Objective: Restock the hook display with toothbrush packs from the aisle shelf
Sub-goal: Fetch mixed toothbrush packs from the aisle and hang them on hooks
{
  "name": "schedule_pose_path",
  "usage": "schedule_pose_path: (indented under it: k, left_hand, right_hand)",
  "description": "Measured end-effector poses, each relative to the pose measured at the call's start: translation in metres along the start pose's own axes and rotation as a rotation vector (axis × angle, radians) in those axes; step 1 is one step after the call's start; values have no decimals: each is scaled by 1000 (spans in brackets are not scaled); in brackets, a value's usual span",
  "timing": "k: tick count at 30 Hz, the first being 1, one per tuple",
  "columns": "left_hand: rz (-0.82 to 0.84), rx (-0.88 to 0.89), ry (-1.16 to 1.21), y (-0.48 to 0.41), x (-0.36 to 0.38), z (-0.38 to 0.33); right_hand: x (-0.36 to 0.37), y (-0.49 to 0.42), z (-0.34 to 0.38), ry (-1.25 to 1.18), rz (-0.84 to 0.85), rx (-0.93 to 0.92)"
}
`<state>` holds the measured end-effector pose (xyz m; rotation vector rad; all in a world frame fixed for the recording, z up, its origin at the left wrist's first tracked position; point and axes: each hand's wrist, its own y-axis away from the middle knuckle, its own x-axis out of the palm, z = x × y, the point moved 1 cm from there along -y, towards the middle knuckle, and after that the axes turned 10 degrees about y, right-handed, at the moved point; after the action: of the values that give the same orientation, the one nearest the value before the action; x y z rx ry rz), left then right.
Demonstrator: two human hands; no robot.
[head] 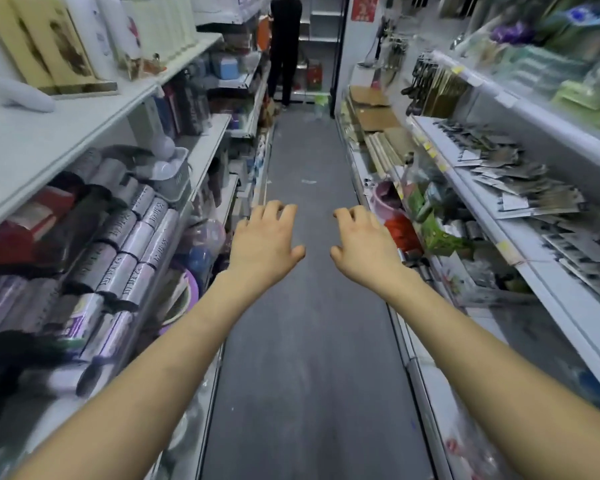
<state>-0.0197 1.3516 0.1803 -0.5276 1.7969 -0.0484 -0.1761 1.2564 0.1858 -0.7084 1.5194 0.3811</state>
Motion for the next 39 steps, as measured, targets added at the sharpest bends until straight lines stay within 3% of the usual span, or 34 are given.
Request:
schedule_pose_path:
  k: [14, 21, 33, 39]
  left_hand:
    - [137, 5, -67, -265, 108, 90]
    - [107, 19, -101, -432, 125, 121]
    - [187, 181, 12, -740, 260, 164]
    - [233, 337, 38, -888, 304, 142]
  right_hand:
    - [116, -278, -58, -120, 151, 39]
    - [140, -436, -84, -150, 159, 15]
    - [228, -690, -182, 6, 97, 262]
    - [237, -782, -245, 52, 111, 451]
